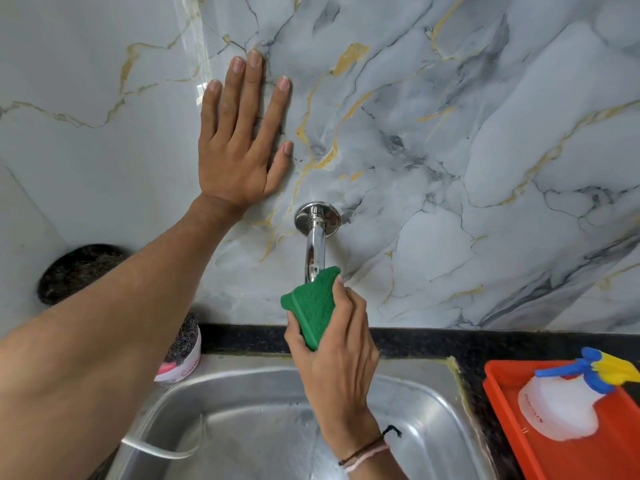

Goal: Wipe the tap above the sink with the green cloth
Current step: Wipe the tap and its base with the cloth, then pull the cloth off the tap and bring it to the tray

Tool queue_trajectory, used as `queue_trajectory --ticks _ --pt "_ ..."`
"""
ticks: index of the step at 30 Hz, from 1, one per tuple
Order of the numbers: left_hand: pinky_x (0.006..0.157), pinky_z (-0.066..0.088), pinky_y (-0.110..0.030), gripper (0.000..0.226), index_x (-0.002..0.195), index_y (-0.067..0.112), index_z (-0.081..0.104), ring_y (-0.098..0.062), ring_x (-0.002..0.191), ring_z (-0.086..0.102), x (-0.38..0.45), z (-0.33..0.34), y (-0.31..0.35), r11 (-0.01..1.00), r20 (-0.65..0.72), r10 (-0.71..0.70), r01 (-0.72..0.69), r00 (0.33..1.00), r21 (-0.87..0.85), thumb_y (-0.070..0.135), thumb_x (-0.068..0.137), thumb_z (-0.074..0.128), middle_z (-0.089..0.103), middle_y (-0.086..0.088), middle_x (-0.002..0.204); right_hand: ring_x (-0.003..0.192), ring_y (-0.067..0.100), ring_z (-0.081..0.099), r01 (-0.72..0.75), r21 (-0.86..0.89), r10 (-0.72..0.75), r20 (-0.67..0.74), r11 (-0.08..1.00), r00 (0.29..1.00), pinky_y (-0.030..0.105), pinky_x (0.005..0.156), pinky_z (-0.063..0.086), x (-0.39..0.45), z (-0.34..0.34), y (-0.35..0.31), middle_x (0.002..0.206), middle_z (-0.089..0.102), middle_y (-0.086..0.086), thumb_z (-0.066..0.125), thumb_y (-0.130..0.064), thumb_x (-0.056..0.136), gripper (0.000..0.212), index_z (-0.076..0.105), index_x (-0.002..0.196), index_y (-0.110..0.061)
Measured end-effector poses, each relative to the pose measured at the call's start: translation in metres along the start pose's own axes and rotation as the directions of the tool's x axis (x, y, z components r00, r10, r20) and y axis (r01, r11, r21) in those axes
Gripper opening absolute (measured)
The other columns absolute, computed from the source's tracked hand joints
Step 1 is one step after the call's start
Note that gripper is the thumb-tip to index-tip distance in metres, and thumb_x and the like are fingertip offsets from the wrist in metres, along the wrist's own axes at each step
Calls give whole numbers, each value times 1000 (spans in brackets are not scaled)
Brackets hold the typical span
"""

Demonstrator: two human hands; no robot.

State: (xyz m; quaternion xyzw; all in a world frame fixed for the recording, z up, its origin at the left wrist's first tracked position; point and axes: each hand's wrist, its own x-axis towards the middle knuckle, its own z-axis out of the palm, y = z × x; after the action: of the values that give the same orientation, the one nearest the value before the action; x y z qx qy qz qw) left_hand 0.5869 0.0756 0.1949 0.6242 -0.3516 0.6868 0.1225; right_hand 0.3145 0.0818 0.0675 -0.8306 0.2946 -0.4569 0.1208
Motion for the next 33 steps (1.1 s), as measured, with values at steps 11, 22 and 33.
queue_trajectory --ticks 11,22,33 --pt "131 25 -56 65 167 11 23 -39 160 19 26 -71 12 988 392 -62 112 918 -105 43 112 34 22 -26 171 108 24 69 -398 96 346 339 912 875 36 74 57 -25 -69 46 128 67 -3 87 -48 73 85 41 142 -32" --pt "90 57 -18 56 116 26 69 3 98 70 68 -337 221 -126 990 -2 982 143 -142 75 91 60 74 12 108 93 22 76 -878 474 368 828 -57 423 39 88 60 14 -214 123 101 80 8 83 -62 66 61 80 106 -16" --pt "86 67 -46 43 122 4 70 -30 100 78 47 -369 413 -461 962 60 847 -268 264 3 83 87 78 -17 114 120 48 65 -940 328 381 861 91 337 45 92 58 24 -308 281 134 63 35 54 12 95 38 58 132 11"
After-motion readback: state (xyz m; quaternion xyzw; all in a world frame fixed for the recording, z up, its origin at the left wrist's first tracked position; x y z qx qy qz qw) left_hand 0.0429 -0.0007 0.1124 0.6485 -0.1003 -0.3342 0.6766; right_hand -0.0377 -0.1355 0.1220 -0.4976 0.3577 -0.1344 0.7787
